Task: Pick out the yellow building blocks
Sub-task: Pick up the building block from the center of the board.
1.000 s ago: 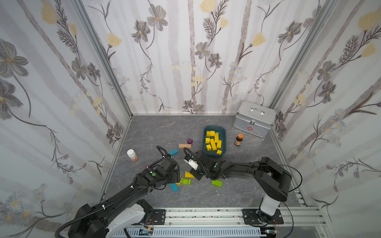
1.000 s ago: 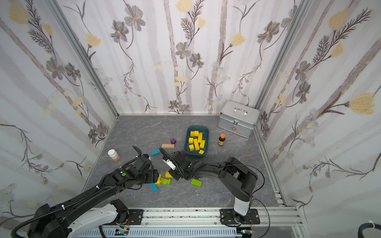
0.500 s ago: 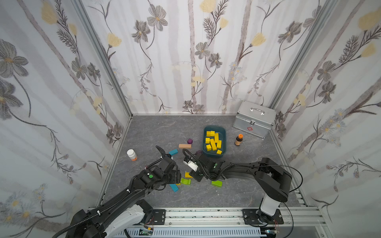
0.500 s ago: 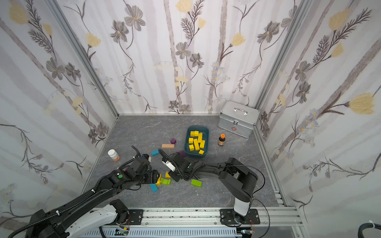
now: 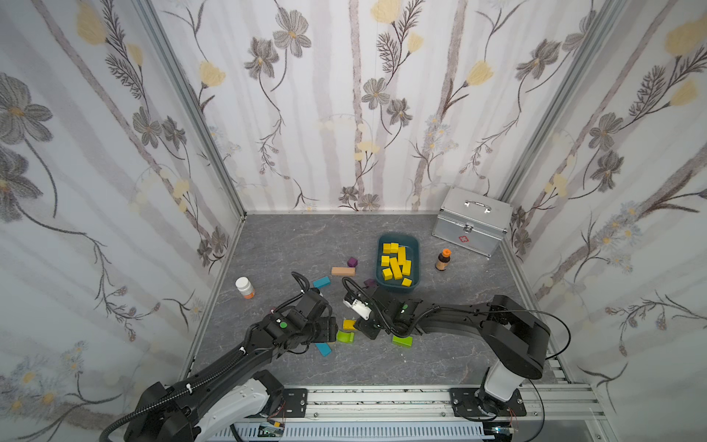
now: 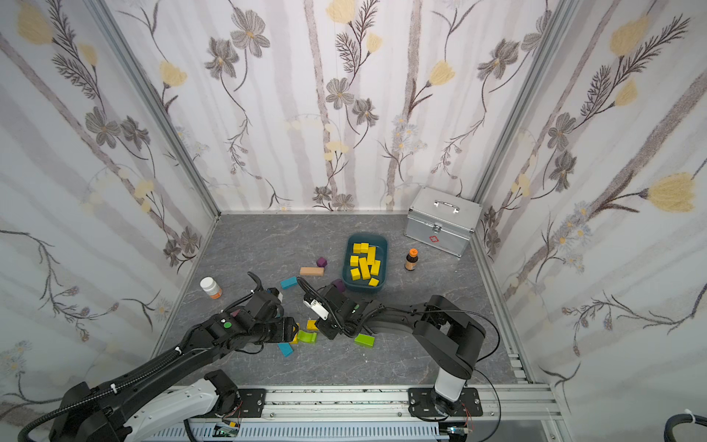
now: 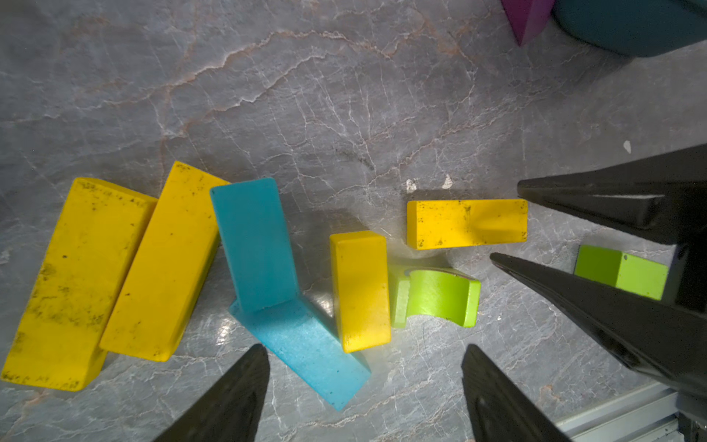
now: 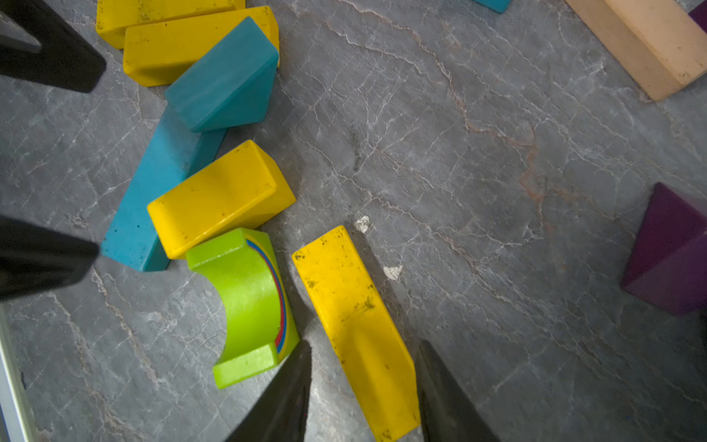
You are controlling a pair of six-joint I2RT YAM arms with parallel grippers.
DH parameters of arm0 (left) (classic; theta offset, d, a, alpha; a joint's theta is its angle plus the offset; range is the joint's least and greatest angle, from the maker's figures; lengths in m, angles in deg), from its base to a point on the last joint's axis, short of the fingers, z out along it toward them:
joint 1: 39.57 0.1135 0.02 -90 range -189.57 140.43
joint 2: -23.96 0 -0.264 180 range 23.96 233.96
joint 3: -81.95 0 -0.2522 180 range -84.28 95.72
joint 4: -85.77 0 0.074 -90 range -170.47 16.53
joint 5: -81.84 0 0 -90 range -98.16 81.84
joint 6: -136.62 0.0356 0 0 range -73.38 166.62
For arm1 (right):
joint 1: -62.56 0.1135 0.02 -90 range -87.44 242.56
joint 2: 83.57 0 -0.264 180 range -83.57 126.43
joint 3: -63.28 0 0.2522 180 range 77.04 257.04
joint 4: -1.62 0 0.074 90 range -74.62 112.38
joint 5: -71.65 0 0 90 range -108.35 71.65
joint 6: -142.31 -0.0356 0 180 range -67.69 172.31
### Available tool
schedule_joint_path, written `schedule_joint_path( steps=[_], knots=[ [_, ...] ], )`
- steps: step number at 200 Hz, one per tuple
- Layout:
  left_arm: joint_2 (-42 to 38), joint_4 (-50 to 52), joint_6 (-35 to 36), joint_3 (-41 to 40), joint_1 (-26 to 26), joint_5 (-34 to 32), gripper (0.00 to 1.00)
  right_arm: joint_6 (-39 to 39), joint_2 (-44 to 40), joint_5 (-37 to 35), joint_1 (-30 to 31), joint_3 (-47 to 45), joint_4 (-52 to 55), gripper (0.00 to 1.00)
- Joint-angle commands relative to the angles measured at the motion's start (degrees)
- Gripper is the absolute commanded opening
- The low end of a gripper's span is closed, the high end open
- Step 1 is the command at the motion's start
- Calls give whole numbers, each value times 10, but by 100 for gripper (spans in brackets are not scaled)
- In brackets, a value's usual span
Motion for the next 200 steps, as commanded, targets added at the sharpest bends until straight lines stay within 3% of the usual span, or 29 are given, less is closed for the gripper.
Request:
schedule_joint_path(
  steps=[1, 88, 200],
  knots=[
    [0, 9, -10, 7, 0, 3, 81, 11, -5, -3, 1, -3, -13, 46],
    [5, 8, -8, 7, 0, 0, 80, 22, 22, -37, 0, 14, -12, 49],
    [-14, -7, 0, 1, 0, 31, 81, 37, 59, -12, -1, 31, 17, 51]
  ],
)
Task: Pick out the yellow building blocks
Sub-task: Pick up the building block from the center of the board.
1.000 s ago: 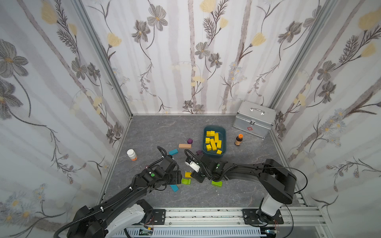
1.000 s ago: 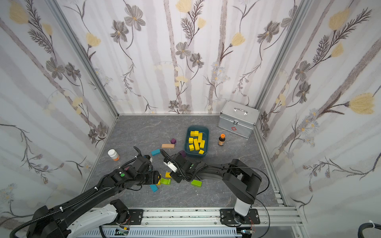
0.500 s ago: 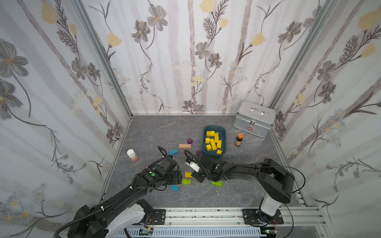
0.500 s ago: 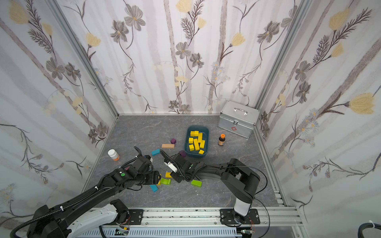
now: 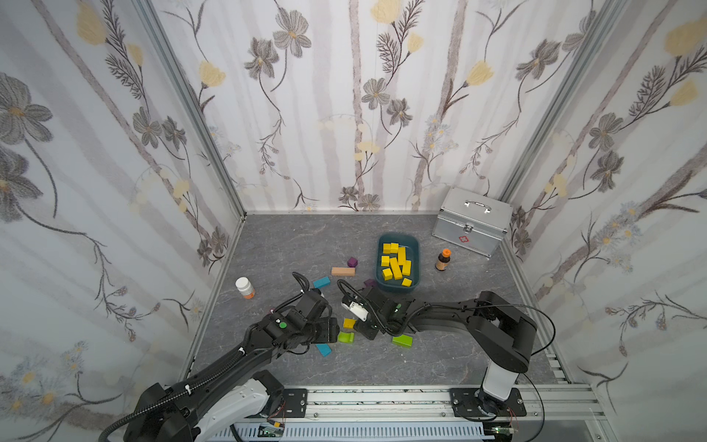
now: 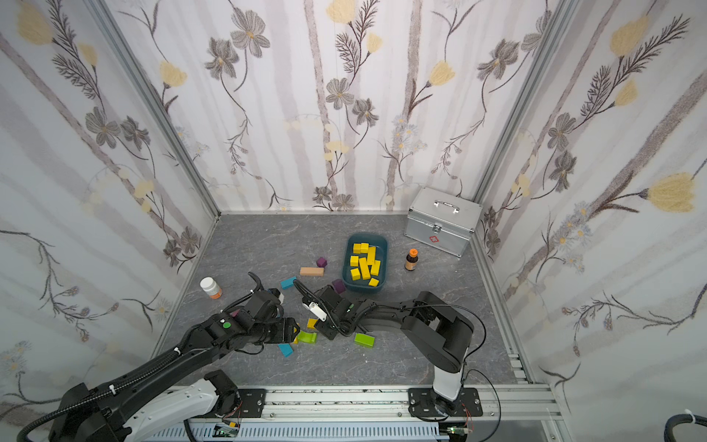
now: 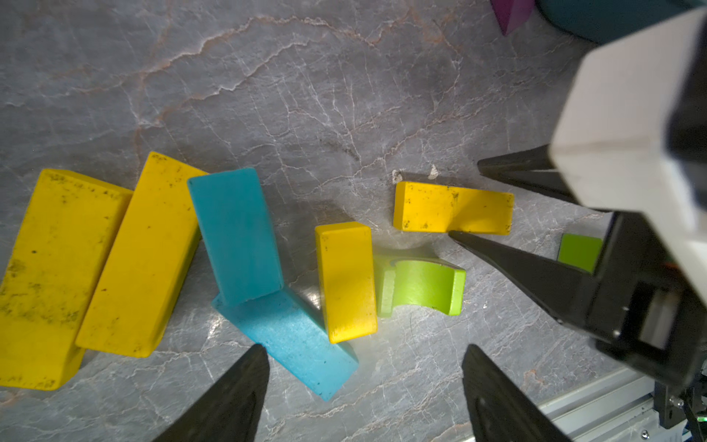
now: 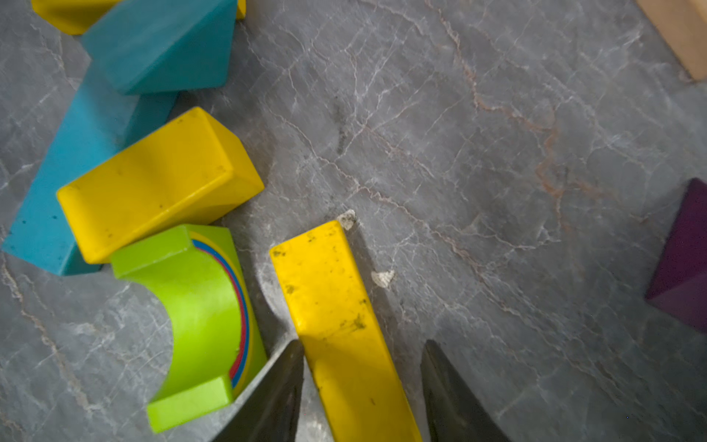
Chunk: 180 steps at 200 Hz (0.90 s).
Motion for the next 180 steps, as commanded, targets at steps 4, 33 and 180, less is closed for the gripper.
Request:
schedule_joint_path(
  steps=[4, 33, 180],
  knots=[
    [-8, -11, 3, -2, 0, 15, 81, 11, 7, 10, 0, 5, 2, 51],
    [-16, -18, 4, -7, 1, 25, 81, 12, 9, 9, 0, 6, 2, 49],
    [-17, -19, 2, -9, 0, 16, 81, 3, -10, 0, -1, -8, -8, 31]
  ],
)
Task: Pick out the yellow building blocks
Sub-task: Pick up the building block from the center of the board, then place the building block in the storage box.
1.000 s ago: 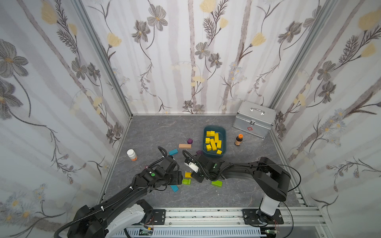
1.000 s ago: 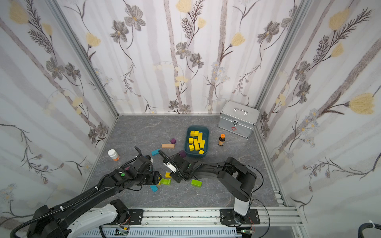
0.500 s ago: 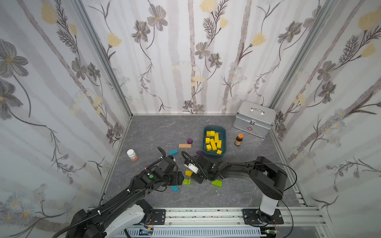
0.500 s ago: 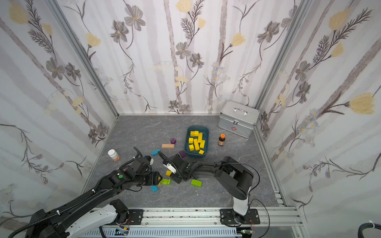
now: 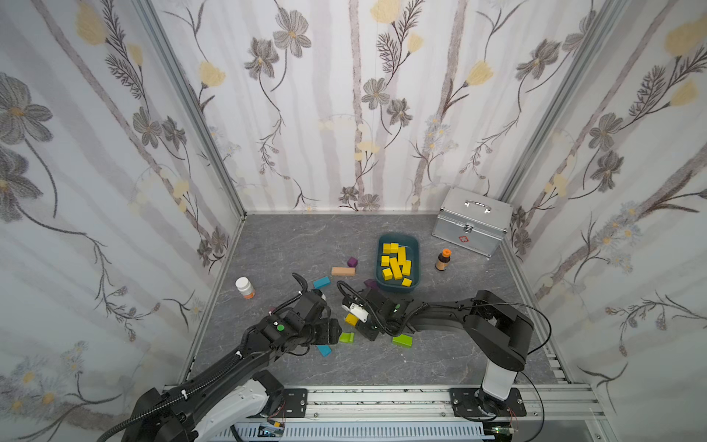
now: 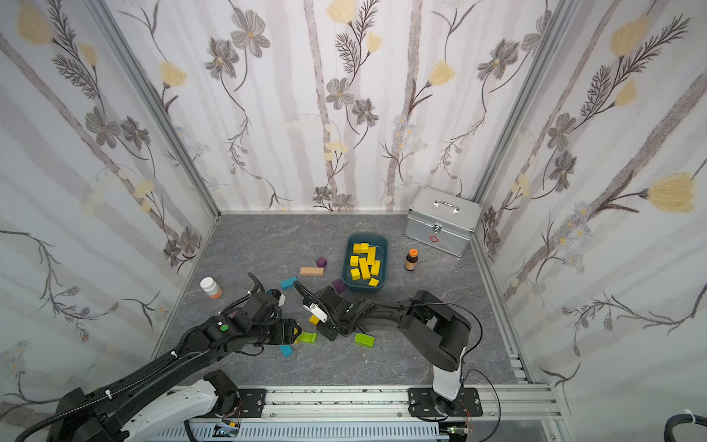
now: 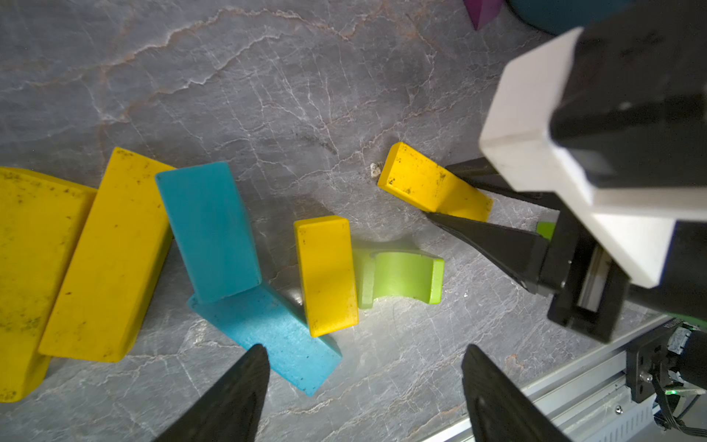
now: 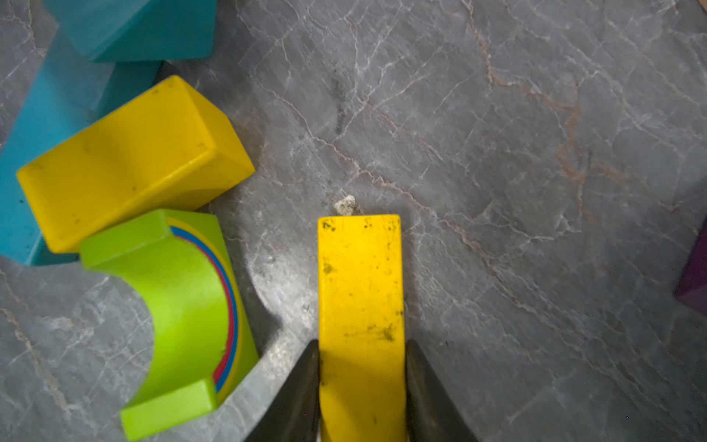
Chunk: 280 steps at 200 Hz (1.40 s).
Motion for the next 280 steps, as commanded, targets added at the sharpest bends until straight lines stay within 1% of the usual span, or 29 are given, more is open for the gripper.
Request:
schedule_joint_path(
  steps=[1, 40, 99, 154, 187, 221, 248, 280],
  knots=[
    [-2, -8, 0, 0, 0, -10, 81, 1, -14, -6, -1, -6, -11, 31],
    [-7, -18, 5, 0, 0, -1, 80, -16, -36, -3, -10, -14, -24, 28],
    [-12, -77, 17, -6, 0, 35, 80, -44, -56, 8, -39, -7, -26, 27],
    [8, -129, 35, 8, 0, 56, 80, -75, -74, 12, -76, 12, -14, 27],
    [46, -139, 73, 44, 0, 55, 80, -82, -85, 17, -85, 27, -14, 27],
    [77, -135, 127, 84, 1, 28, 81, -88, -91, 11, -95, 45, -1, 27],
    [85, -142, 157, 104, 1, 25, 81, -112, -106, 9, -118, 39, -10, 27],
    [109, -181, 179, 126, 1, 18, 82, -127, -119, 6, -143, 39, -16, 27]
  ],
)
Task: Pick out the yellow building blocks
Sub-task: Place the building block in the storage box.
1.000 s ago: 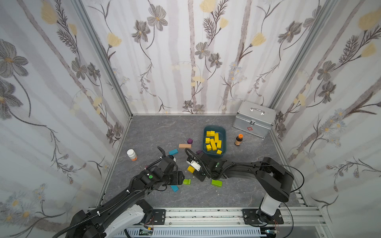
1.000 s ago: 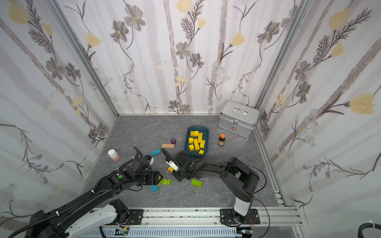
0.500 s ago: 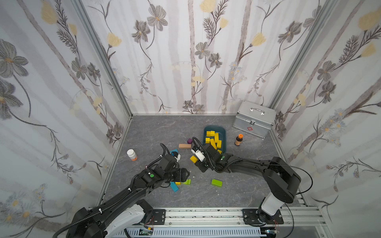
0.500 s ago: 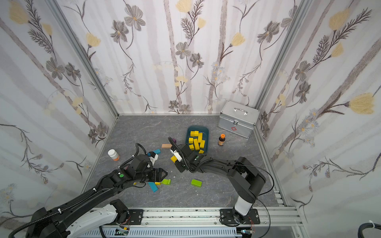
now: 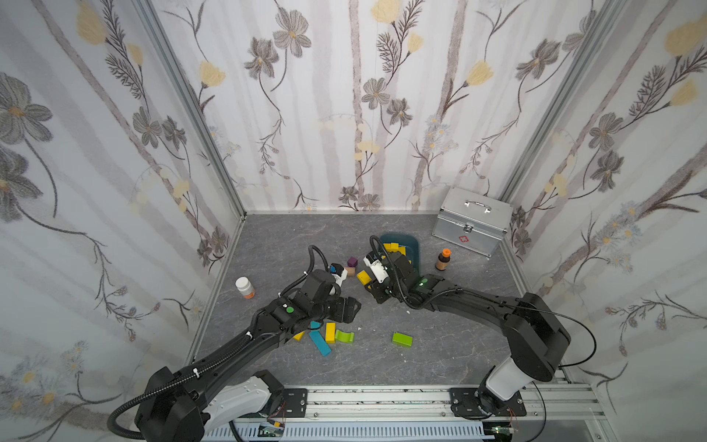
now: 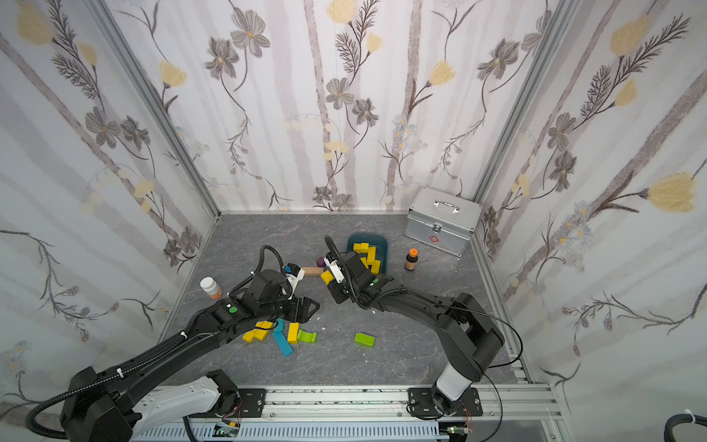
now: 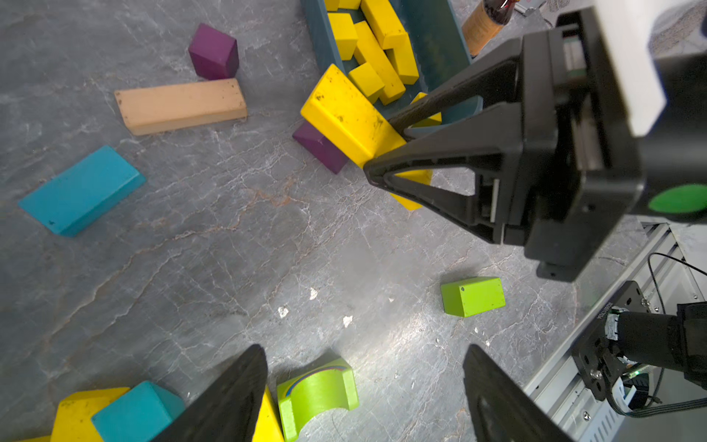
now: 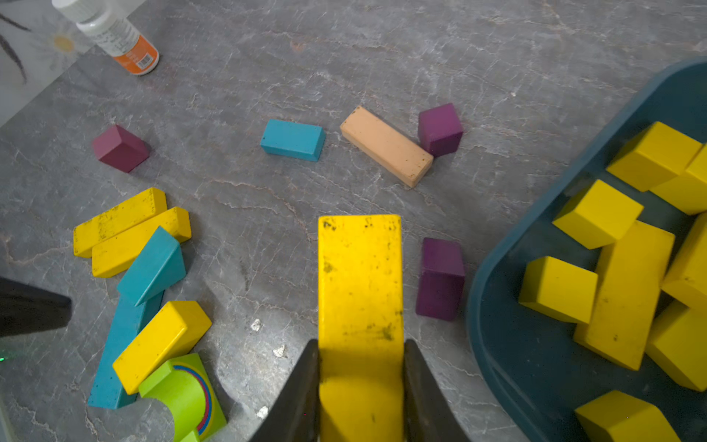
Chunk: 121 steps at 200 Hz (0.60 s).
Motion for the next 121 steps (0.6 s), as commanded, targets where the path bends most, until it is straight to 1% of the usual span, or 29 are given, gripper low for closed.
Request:
schedule_joint_path(
  steps=[1, 13, 18, 42, 66, 121],
  knots=[
    [17, -49, 31, 18, 1, -14, 82, -19, -11, -7, -10, 2, -13, 27],
    [36, -60, 35, 33, 1, -16, 83, -21, -14, -14, -10, 2, -12, 27],
    [45, -66, 36, 40, 1, -16, 83, -23, -15, -14, -29, 2, -12, 27],
    [86, -98, 28, 65, 1, -19, 83, -31, -23, -26, -40, -1, -13, 27],
    [133, -129, 16, 87, 1, -4, 83, -40, -31, -37, -53, -6, -10, 27],
    [221, -120, 18, 168, 1, 21, 83, -48, -33, -45, -89, -15, -4, 27]
  ],
)
